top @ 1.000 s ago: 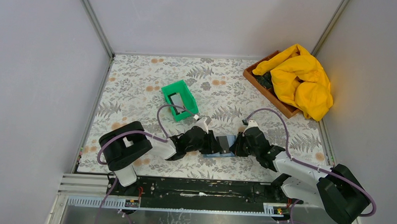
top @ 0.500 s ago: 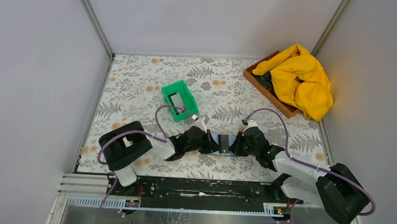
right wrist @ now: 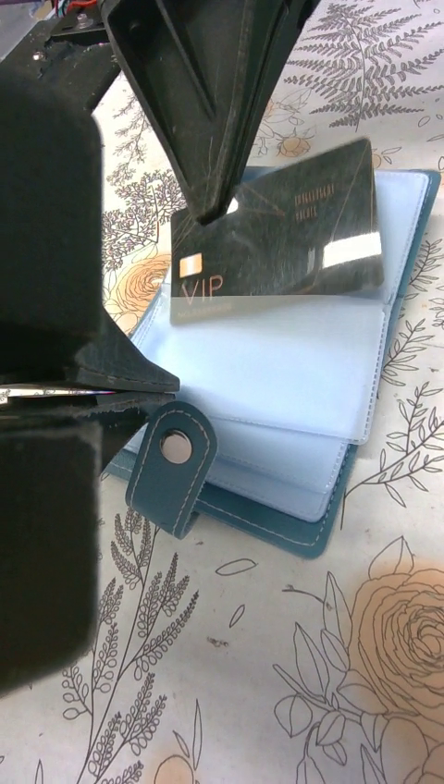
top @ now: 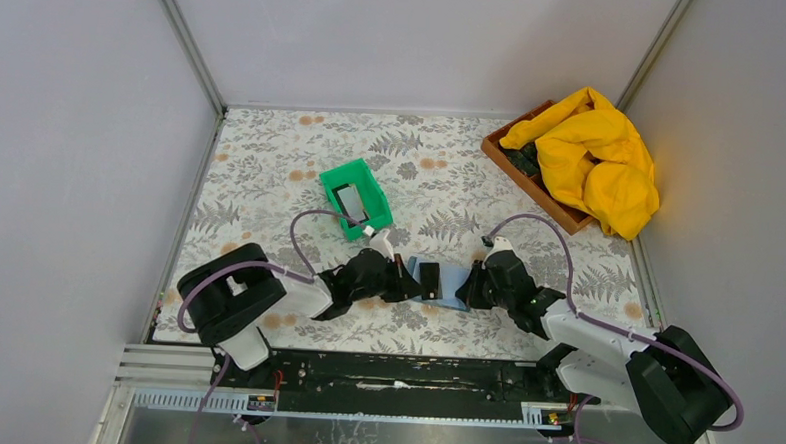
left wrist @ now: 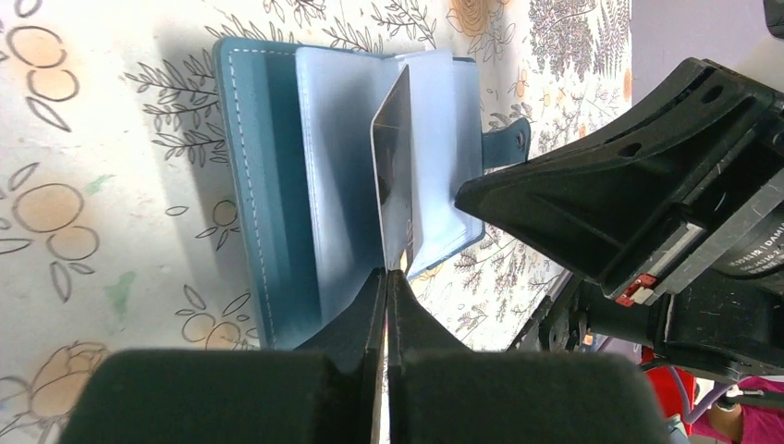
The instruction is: Take the credit cards out of the card holder
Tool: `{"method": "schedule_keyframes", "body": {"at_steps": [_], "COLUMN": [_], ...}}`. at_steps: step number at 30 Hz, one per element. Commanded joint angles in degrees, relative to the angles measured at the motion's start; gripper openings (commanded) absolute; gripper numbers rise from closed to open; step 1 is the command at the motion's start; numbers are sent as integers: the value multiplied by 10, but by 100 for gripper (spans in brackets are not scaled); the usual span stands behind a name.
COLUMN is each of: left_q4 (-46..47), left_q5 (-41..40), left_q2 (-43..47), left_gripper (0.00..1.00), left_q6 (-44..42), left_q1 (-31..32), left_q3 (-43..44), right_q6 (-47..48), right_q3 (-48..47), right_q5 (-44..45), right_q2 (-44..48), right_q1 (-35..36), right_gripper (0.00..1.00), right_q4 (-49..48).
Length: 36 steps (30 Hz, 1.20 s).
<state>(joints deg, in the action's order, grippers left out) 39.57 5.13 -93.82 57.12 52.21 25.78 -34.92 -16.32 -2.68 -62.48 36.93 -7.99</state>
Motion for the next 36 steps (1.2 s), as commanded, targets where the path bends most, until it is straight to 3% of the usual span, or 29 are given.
{"method": "schedule_keyframes", "body": {"at_steps": [1, 6, 12, 19, 27, 36], "left_q4": [-30, -47, -173, -301, -406, -492], "left_q5": [-16, -27, -80, -162, -184, -174], "left_q2": [35, 101, 202, 296, 226, 84], "left_gripper": [0, 0, 0, 0, 0, 0], "left_q6": [-36, -62, -76, -108, -94, -88], "left_q1": [-10, -13, -34, -138, -285, -305], "left_q3": [-16, -36, -9, 85, 217, 343], "right_q6": [17, 29, 47, 49, 67, 76], "right_q3": [-6, -15, -30, -34, -53, -52], "right_q5": [14, 6, 14, 2, -14, -21], "right_q2": [8, 19, 43, 24, -25, -64], "right_q1": [-10, -10, -11, -11, -11, -12], "right_gripper": [0, 2, 6, 7, 7, 7], "right_q4": [51, 56, 77, 57, 33, -3]}}
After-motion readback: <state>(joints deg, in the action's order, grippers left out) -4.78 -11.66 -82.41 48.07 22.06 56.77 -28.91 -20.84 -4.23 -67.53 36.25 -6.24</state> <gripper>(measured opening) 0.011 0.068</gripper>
